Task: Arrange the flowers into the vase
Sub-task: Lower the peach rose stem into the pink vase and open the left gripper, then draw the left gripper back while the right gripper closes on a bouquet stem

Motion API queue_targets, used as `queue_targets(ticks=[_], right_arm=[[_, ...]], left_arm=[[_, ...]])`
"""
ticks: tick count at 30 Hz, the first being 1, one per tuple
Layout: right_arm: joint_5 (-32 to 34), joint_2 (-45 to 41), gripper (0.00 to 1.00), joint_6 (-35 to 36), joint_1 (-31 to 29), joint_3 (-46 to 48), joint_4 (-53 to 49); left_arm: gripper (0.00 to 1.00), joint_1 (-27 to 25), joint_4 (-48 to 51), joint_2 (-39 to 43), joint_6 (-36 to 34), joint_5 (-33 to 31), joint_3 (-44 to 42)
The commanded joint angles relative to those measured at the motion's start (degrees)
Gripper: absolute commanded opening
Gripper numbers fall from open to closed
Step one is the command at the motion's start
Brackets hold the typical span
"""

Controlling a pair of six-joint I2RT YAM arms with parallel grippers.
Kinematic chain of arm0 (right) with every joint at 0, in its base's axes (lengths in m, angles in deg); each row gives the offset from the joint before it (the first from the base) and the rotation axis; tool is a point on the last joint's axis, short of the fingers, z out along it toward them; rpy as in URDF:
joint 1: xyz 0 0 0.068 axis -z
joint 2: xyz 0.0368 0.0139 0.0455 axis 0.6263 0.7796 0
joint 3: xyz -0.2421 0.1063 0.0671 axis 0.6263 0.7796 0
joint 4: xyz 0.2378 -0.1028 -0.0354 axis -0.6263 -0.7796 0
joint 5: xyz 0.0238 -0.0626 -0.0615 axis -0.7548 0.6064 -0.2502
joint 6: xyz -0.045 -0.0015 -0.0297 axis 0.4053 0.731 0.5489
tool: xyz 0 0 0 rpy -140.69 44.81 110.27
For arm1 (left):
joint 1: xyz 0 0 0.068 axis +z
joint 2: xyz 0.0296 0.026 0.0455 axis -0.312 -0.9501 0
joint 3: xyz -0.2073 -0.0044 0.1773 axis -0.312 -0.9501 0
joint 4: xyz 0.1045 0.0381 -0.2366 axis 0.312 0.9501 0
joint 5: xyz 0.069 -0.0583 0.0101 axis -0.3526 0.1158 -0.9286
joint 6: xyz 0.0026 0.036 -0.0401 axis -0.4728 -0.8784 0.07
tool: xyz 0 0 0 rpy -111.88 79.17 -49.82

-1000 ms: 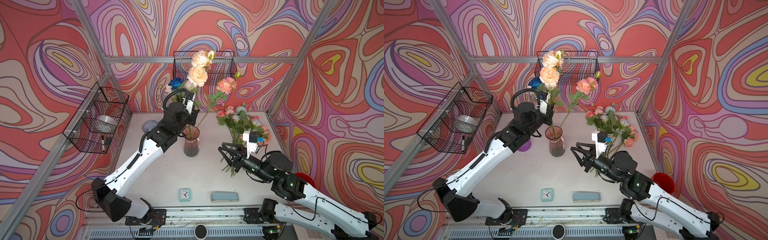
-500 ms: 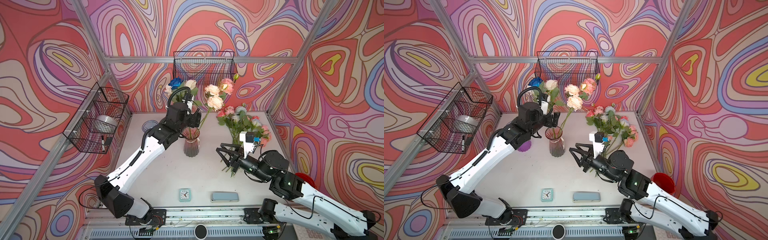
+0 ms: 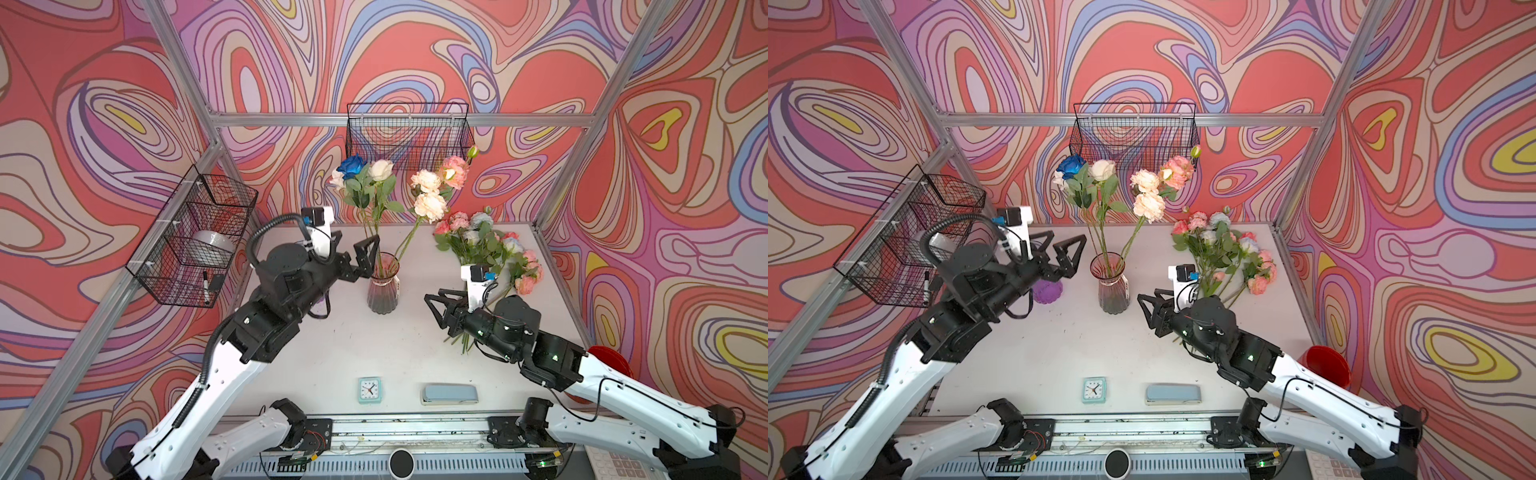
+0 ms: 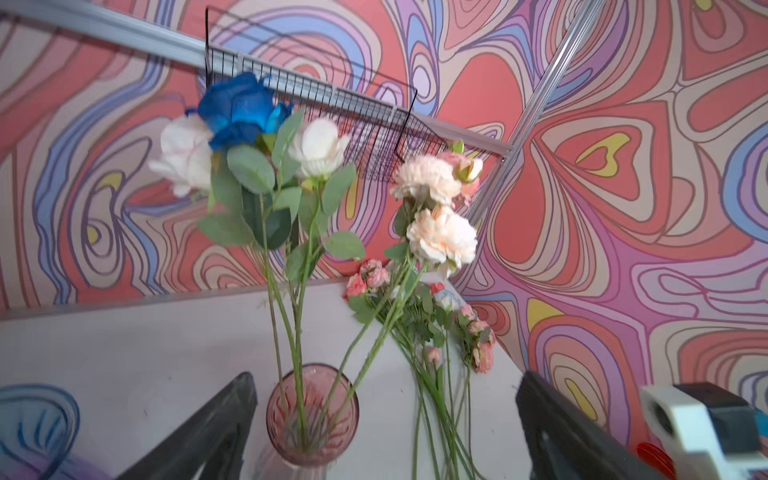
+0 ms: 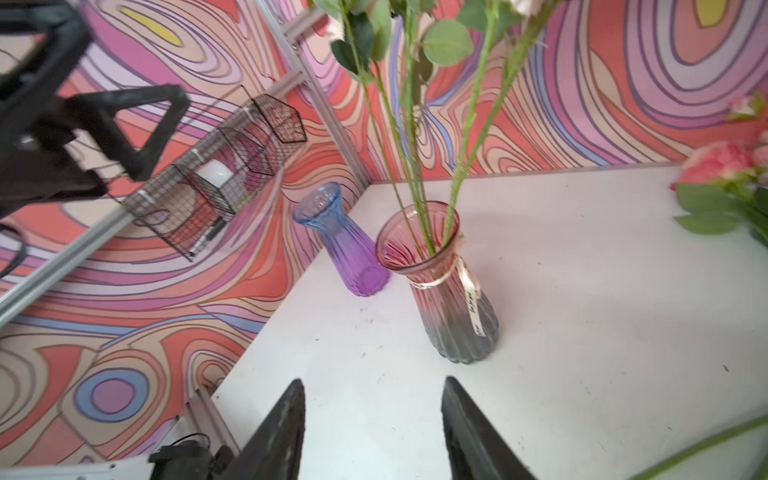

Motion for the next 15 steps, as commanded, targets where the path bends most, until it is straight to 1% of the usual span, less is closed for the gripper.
queue_targets(ticks=[1,5,7,9,11,15], right_arm=[[6.0,4.1,0.54,-2.5,-0.3,-0.6,-4.1],[9.2,11.0,0.52,-2.6,0.2,-1.1,-5.7],[8.1,13.9,0.5,-3.5,2.8,-0.9,-6.3],[2.8,16.4,0.48,-5.3,8.7,0.2,-5.8],[-1.1,17.6,0.45,-5.9,13.9,1.9,-4.0],[-4.0,21.0,0.41,-5.1,23.0,1.6,-3.7]], left_arm=[[1.0,0.1,-2.9,4.1,9.3,2.2,-10.5],[1.0,0.2,-4.1,10.3,14.1,1.2,-21.4],[1.0,0.1,-4.1,12.5,15.5,1.4,-25.0],[1.0,0.1,-3.2,14.0,16.7,1.6,-27.6],[1.0,0.1,-2.4,14.8,17.0,2.1,-29.4],[1.0,0.1,-1.9,16.1,18.0,3.5,-32.3]])
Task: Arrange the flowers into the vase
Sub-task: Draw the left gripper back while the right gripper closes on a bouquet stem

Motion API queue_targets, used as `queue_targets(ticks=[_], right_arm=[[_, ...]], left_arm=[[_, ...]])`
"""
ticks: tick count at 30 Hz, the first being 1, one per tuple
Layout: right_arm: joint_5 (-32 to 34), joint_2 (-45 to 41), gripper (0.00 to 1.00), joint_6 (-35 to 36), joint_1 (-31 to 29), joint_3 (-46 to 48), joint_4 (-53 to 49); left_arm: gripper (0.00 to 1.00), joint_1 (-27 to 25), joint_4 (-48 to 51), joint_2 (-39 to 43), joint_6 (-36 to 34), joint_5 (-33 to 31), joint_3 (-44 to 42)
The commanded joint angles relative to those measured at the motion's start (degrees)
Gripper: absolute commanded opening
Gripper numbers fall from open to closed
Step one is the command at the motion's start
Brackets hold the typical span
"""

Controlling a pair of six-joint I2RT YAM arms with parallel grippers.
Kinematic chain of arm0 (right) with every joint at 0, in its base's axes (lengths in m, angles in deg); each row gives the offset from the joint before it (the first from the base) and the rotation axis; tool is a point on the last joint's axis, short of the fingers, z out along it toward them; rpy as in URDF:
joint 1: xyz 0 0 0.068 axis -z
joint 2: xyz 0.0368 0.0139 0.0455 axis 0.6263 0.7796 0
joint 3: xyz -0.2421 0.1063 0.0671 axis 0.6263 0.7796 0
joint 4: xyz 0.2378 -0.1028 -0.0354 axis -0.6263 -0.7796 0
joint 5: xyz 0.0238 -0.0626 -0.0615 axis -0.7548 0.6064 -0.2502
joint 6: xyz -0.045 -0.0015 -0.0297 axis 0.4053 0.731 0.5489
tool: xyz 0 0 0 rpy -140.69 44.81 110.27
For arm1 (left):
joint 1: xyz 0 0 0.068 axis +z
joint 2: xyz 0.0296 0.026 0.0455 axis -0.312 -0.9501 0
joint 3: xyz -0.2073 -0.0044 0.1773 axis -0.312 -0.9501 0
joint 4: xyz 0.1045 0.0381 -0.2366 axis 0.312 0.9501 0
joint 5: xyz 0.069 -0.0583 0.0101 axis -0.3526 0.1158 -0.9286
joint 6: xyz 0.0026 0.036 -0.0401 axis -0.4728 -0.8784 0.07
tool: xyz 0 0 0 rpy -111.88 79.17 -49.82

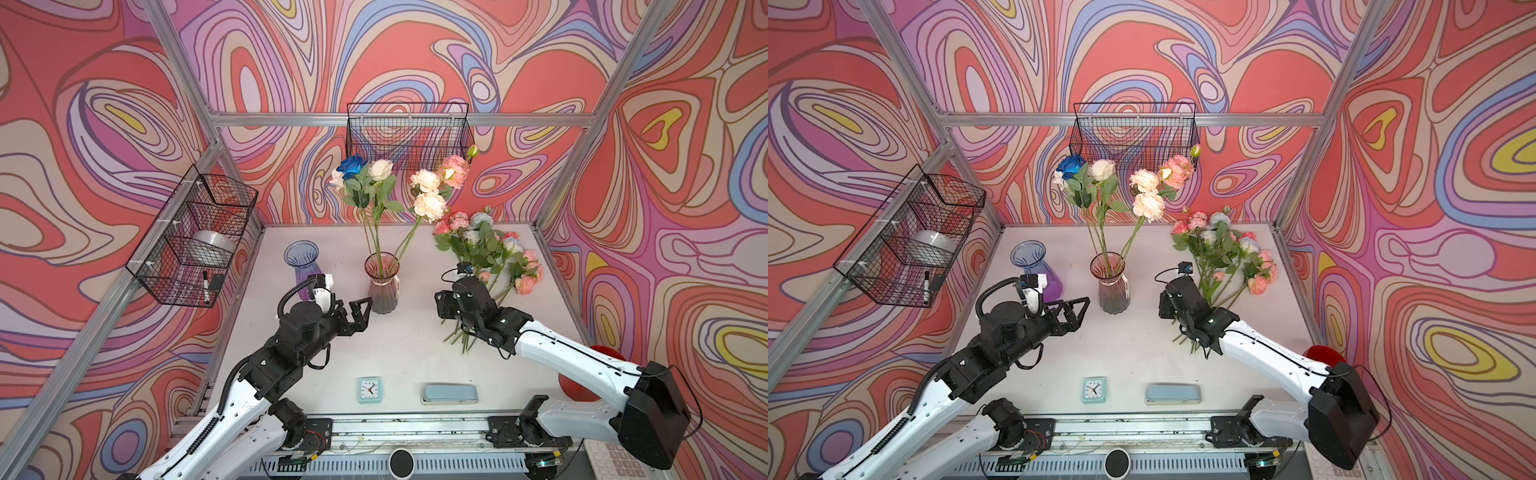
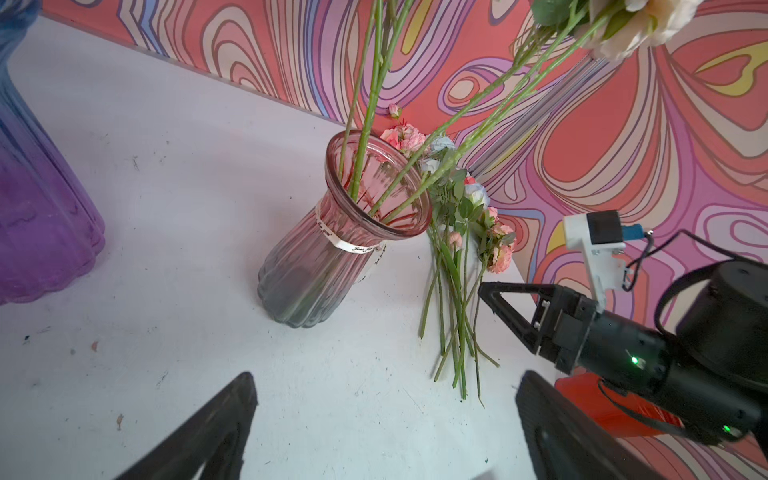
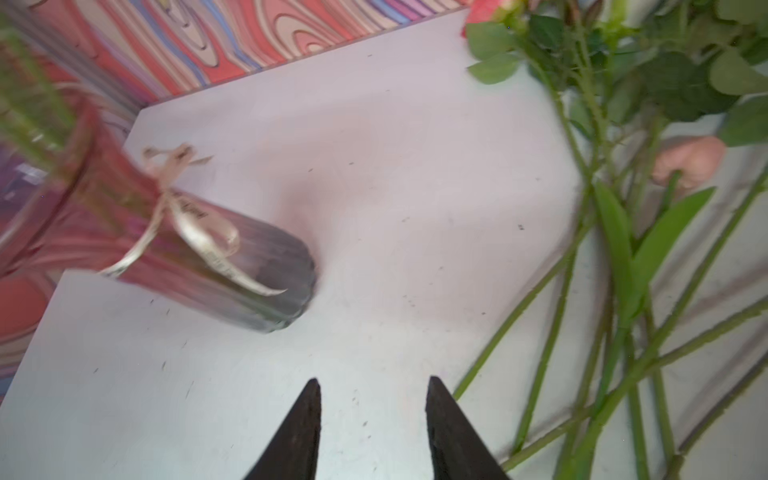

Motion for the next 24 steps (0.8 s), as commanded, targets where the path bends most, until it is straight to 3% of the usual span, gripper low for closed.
queue_targets(ticks=[1,6,12,17,24], right_arm=[[-4.7,2.8,0.4,-0.1,6.6,-0.5,0.3],[-6.6,9.4,0.34,-0.5,15.8,-4.0,-2.5],[-5.7,9.8,0.33,-8.6,22.5,0.7,-1.3],[-5.9,9.4,0.3,-11.3,26.3,3.8,1.2],[-8.0,15.7,0.29,-9.7,29.3,0.3,2.4]], left_arm=[[1.0,0.1,-0.7,1.3,2.8,1.8,-2.1],[1.0,0.1,-1.1,2.5,4.0,3.3,-4.6],[1.0,0.1,-1.5,3.8,5.0,4.1,-6.6],[1.0,0.2,-1.7,3.9,4.8,4.4,-7.3],[1.0,0.1,-1.3,4.0,4.6,4.0,-7.7]])
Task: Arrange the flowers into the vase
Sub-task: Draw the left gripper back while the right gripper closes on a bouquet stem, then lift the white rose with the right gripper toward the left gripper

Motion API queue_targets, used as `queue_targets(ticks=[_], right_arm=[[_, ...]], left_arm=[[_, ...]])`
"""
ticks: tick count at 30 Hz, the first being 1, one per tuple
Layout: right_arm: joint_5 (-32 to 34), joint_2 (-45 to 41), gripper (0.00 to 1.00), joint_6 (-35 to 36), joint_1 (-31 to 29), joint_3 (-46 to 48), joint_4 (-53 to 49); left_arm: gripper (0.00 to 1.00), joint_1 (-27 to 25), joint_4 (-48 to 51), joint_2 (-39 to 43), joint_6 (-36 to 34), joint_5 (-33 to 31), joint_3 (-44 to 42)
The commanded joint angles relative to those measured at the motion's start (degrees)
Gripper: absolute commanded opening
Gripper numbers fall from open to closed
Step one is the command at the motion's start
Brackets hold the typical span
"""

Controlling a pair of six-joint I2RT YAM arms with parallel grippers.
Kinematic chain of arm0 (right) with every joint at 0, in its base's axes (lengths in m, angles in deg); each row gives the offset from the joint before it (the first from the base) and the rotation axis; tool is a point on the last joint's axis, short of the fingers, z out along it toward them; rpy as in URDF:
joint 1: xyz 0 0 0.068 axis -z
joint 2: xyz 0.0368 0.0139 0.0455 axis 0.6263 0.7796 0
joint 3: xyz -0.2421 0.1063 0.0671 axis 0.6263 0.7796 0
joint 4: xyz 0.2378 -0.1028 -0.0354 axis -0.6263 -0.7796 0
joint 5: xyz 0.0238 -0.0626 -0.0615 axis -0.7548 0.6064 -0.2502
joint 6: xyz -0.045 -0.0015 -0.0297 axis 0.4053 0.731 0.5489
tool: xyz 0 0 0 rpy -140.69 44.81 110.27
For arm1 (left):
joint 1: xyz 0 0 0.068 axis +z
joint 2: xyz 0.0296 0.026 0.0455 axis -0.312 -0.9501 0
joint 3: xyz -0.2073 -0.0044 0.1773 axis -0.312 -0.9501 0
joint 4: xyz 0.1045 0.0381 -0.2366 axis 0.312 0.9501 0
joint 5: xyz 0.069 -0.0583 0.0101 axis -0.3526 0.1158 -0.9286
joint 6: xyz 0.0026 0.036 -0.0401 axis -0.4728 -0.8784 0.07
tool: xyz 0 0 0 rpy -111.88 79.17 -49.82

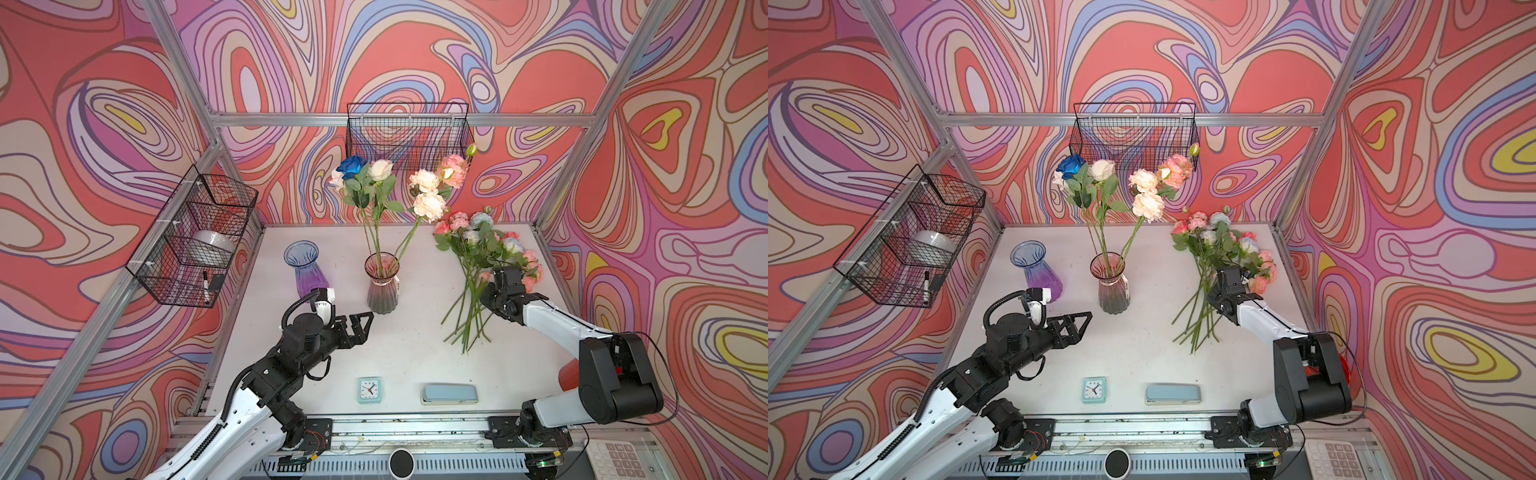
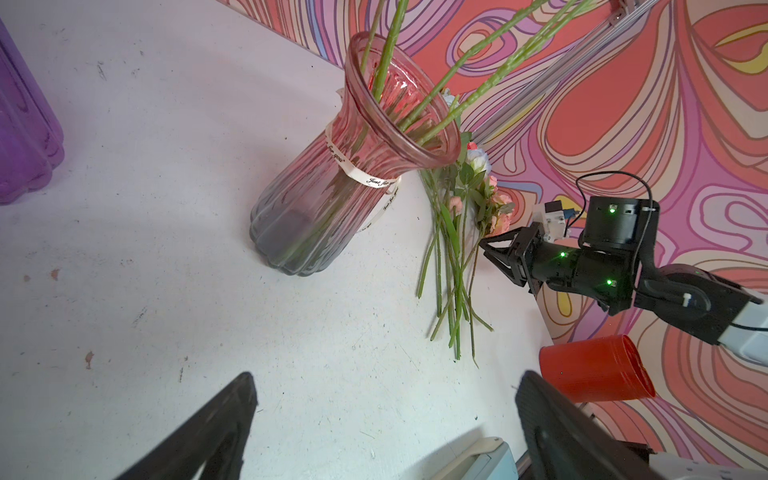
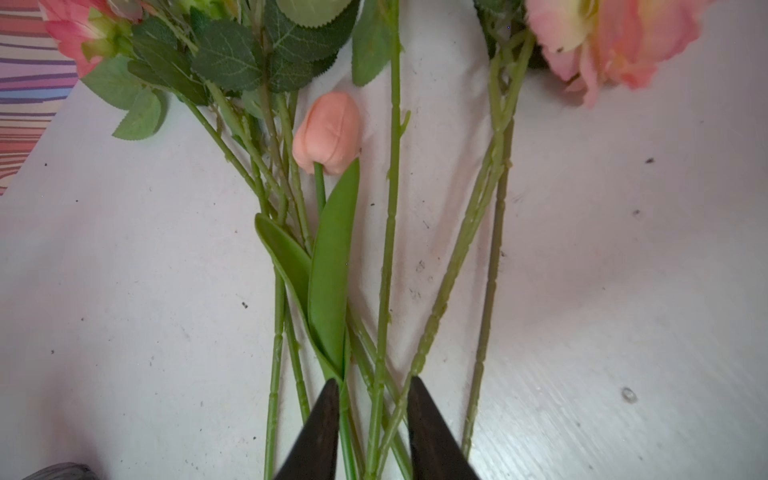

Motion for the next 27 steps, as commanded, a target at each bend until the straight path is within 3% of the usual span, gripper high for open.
queue_targets(ticks=[1,14,21,27], right_arm=[[-1.3,3.5,0.28,0.0,1.2,-2.1,1.8],[-1.5,14.3,0.23,1.1,2.6,-8.8,0.5],[-1.5,15.8,0.2,1.4,2.6,-8.5,-0.2],[-1.0,15.1,0.06,2.1,2.6,-8.6,-0.8]], left_arm=[[1.0,0.1,-0.8,0.6,0.5,0.1,-0.8],[1.0,0.1,0.5,1.7,-0.1,-0.9,-0.3],[1.0,0.2,1.0,1.7,-0.4,-0.8,0.2],[1.0,0.1,1.3,1.8,-0.7,-1.1,0.6]])
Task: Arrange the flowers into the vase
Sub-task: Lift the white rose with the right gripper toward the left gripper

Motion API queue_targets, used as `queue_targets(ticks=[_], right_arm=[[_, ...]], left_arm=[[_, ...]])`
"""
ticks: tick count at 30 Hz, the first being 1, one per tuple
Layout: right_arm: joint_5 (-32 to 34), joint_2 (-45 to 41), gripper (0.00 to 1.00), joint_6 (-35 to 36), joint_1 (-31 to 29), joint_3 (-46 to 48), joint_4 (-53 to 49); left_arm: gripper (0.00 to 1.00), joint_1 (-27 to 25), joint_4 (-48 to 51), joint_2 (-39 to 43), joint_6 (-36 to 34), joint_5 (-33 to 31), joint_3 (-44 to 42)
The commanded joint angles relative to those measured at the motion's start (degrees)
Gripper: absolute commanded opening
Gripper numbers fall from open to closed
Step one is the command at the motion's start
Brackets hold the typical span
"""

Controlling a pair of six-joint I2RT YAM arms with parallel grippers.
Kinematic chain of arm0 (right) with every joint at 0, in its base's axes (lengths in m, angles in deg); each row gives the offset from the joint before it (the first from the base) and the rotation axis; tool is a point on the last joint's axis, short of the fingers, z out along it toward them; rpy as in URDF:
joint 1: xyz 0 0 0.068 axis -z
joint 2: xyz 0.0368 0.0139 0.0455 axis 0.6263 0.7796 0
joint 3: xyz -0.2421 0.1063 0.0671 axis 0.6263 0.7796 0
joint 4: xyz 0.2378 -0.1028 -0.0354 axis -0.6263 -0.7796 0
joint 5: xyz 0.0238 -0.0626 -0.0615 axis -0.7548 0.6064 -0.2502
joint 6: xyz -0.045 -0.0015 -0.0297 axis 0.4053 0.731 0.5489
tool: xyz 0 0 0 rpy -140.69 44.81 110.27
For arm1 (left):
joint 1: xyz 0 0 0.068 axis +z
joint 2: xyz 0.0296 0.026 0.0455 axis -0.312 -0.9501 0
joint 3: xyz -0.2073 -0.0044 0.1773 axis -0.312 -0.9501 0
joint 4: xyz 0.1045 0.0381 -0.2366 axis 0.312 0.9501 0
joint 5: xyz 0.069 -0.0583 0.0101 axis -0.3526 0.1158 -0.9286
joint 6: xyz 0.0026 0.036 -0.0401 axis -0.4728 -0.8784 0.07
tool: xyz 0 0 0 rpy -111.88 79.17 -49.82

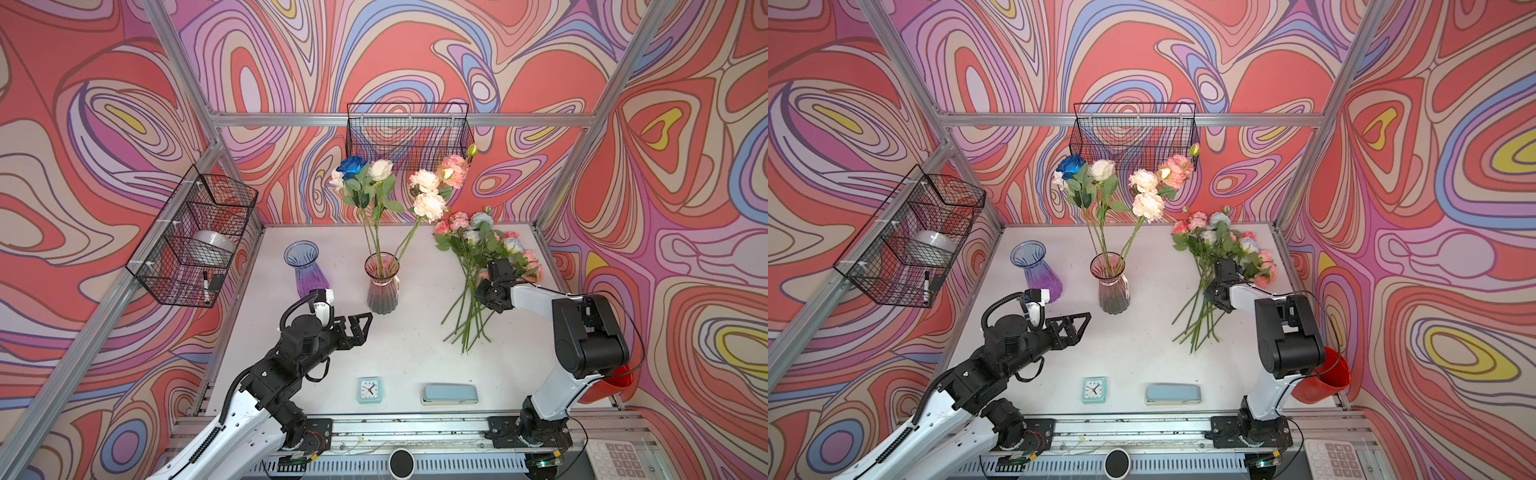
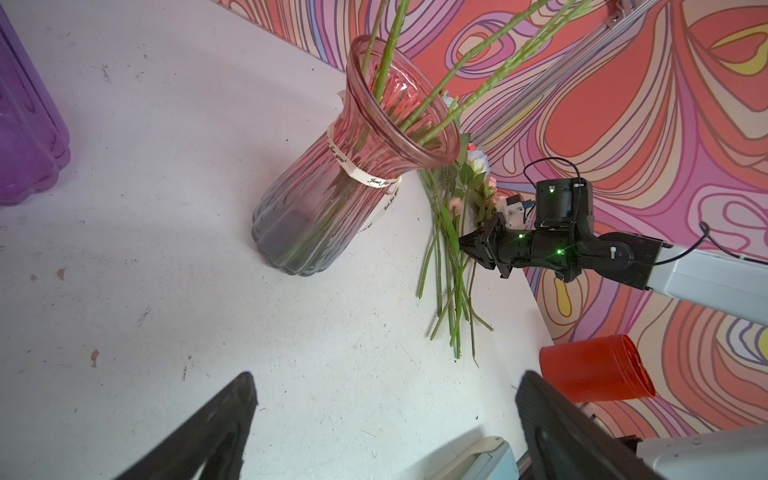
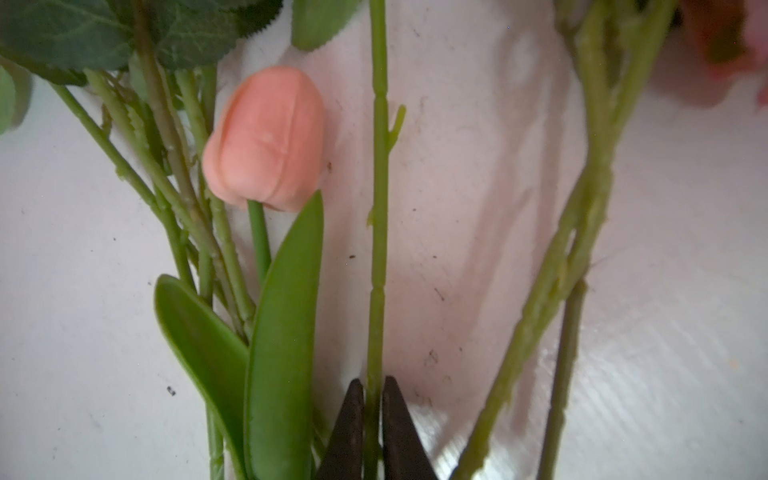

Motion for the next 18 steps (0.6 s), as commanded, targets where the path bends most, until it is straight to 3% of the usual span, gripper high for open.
queue_targets(ticks=[1,4,12,18], right_arm=[[1.3,-0.9,0.04,0.8,0.2,-0.5,-1.0],[2.4,-3.4,0.0,1.8,0.2,-0.5,-1.6],[7.0,-14.6,0.0,4.3,0.2,0.9,-4.1],[5.6,-27.3,0.0,5.2,0.1,3.6,-5.3]], left_arm=[[1.0,0.1,0.8,0.6,-0.5,-0.7,1.0],[1.0,0.1,0.8,0.7,-0.7,-0.7,1.3],[1.0,0.2,0.8,0.6,-0.8,0.0,2.5],[1.0,0.1,0.8,1.1,-1.6,2.0,4.6]])
